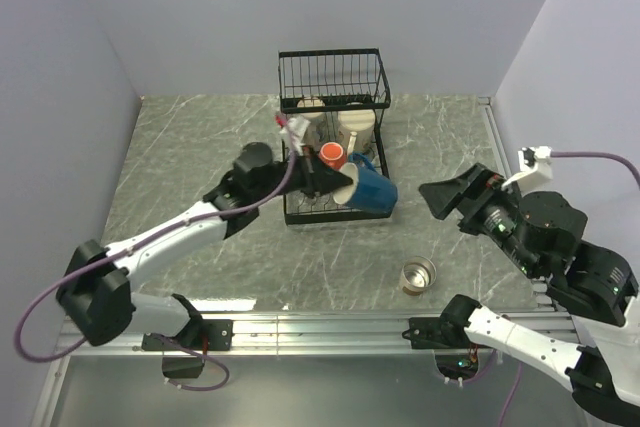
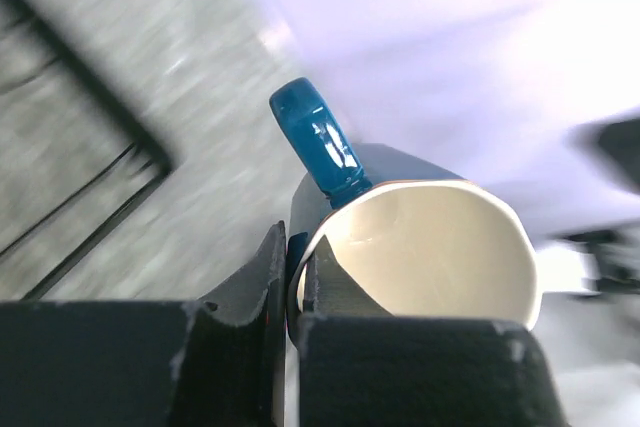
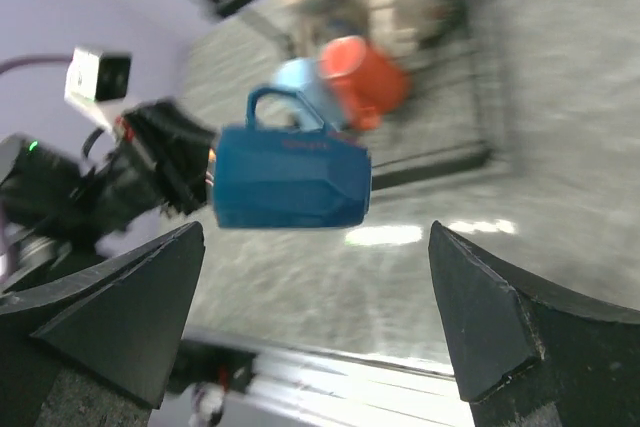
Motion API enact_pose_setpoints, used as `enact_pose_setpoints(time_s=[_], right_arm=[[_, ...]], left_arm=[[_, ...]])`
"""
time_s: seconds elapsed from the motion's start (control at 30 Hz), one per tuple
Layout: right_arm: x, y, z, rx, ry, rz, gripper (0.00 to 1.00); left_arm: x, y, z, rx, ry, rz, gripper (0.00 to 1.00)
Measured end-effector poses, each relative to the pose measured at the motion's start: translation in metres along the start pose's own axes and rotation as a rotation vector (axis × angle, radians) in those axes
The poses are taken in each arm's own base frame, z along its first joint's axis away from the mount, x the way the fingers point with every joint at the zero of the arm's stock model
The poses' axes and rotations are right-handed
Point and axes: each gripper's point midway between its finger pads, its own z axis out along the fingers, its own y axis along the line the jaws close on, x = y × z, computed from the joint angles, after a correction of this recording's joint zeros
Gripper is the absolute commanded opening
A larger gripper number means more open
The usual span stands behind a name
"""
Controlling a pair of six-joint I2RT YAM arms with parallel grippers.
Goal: Load the cups into the dish rack
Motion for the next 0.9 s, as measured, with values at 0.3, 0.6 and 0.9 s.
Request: enact_pose_setpoints(time_s=[0.3, 0.6, 0.9], right_arm=[[-0.011, 0.104, -0.013, -0.446, 0.056, 0.033, 1.00], [0.013, 0.142, 0.006, -0.554, 0.173, 0.019, 0.99], [0.043, 0.163, 0.014, -0.659, 0.291, 0.053, 0.90]], left_arm=[[-0.007, -0.075, -0.068, 0.477, -0.043, -0.088, 0.00], [-0.002, -0.129, -0.122, 0.693, -0.019, 0.016, 0.00], [0.000, -0.141, -0.134, 0.749, 0.003, 0.025, 0.00]])
